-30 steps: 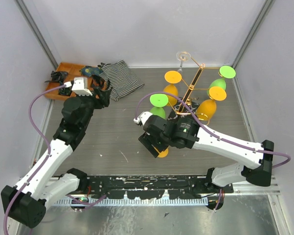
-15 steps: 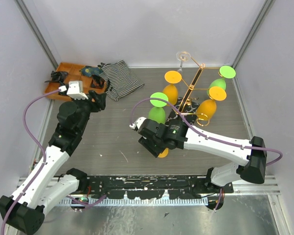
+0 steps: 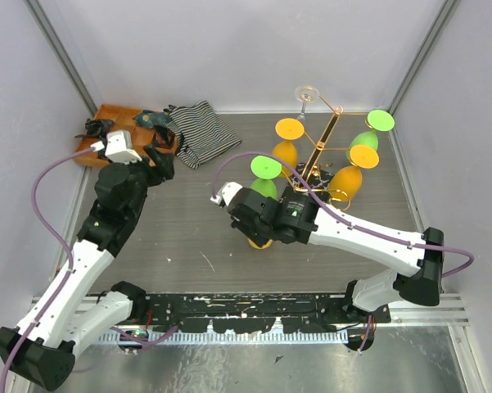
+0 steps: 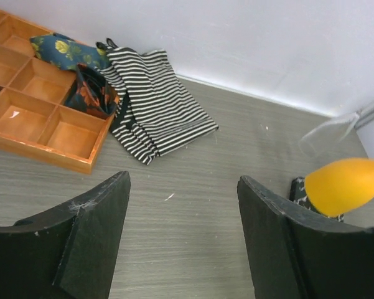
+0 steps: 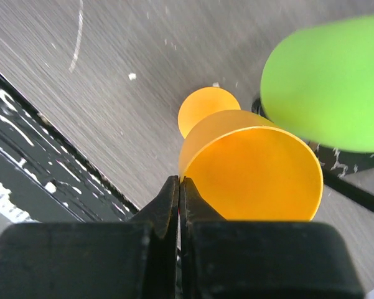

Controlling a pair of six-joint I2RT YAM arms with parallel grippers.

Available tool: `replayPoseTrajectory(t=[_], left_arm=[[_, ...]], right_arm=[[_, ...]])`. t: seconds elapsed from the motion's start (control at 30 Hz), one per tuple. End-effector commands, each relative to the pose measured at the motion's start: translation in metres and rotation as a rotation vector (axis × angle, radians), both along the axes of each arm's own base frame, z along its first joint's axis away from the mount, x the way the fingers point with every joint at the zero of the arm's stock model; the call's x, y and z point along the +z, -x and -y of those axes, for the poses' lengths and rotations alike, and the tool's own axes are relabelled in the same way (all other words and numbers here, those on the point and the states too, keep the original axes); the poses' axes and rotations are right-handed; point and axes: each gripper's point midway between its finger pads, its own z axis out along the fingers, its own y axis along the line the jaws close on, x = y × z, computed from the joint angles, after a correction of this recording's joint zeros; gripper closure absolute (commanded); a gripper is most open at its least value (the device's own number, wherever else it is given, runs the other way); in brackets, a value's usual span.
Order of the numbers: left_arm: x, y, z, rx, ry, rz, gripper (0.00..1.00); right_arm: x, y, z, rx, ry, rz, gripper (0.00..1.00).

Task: Place the wine glass upside down on the wine glass rack

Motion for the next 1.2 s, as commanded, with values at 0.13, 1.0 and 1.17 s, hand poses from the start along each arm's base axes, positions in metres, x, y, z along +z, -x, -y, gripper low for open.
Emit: replayPoseTrajectory(t=[0.13, 1.0, 1.17], left_arm=[[0.031, 0.012, -0.034, 0.236, 0.154, -0.172, 0.18], [0.014, 0.039, 0.004, 0.225, 1.349, -0.313, 0.18], [0.010, 0.033, 0.015, 0.193, 1.381, -0.353, 0.17]], right_arm=[[0.116, -0.021, -0.060, 0.111, -0.377, 0.204, 0.99], [0.216, -0.085, -0.111, 0.172, -0.636, 0.785, 0.99], [0.214, -0.081, -0.120, 0.204, -0.670, 0.766, 0.99]])
